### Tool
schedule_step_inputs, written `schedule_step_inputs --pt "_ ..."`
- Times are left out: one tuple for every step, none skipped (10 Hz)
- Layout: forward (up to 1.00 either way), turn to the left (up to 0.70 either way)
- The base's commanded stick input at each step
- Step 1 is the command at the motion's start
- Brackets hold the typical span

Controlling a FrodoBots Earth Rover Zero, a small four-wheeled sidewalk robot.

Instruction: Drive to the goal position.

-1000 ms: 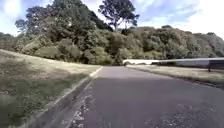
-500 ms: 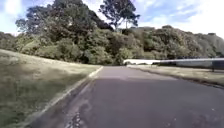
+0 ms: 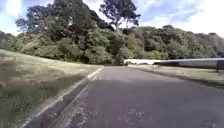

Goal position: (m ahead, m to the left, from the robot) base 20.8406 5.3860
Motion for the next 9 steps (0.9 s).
schedule_step_inputs --pt "0.70 0.01" --pt "0.70 0.02" --pt "0.70 0.04" --pt "0.70 0.06" --pt "0.70 0.06" --pt "0.70 0.05" --pt "0.70 0.03" --pt "0.70 0.04" --pt "0.70 0.05"
